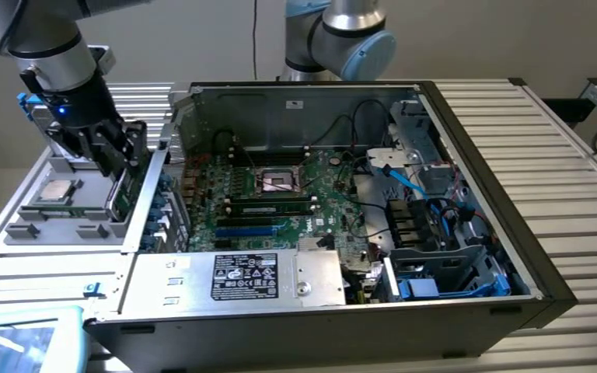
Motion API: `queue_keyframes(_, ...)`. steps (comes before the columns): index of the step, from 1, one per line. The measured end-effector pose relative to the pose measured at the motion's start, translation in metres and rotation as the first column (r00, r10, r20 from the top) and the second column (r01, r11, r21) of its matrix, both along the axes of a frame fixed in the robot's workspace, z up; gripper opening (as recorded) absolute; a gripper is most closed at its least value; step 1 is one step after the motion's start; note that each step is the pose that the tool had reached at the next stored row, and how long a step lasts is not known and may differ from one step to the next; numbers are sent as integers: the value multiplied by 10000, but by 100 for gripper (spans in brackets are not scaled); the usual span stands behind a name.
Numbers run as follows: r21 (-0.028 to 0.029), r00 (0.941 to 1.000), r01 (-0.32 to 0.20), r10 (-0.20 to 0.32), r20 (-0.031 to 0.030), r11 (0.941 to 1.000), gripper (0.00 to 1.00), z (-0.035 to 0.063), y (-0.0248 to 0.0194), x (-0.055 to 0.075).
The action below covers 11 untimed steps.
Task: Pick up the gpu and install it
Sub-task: 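Pick up the gpu and move the gpu toward the slot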
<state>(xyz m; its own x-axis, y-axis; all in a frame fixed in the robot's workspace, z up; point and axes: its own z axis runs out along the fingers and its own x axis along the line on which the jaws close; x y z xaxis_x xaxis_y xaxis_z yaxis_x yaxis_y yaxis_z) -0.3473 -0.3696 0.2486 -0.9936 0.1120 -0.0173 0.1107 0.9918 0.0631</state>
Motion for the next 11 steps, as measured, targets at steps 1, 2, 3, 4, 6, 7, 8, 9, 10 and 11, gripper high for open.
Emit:
queue_keyframes(1, 0, 10000, 4, -4, -3, 10000, 52, -18, 0, 0)
queue_keyframes(2, 1, 10000, 7, -7, -8, 10000, 52, -36, 1, -1)
queue_keyframes(3, 0, 10000, 9, -9, -16, 10000, 52, -46, 1, -1)
queue_keyframes(4, -1, 10000, 10, -10, -23, 10000, 52, -46, 1, -1)
queue_keyframes(6, -1, 10000, 9, -9, -26, 10000, 52, -46, 1, -1)
queue_keyframes(7, 0, 10000, 9, -9, -26, 10000, 50, -46, 1, -1)
queue_keyframes(8, 0, 10000, 9, -9, -25, 10000, 50, -47, 1, -1)
queue_keyframes(9, 1, 10000, 9, -9, -24, 10000, 43, -48, 0, -1)
queue_keyframes(10, 3, 10000, 7, -7, -22, 10000, 43, -54, -6, 0)
queue_keyframes(11, 3, 10000, 8, -8, -21, 10000, 43, -62, -9, 1)
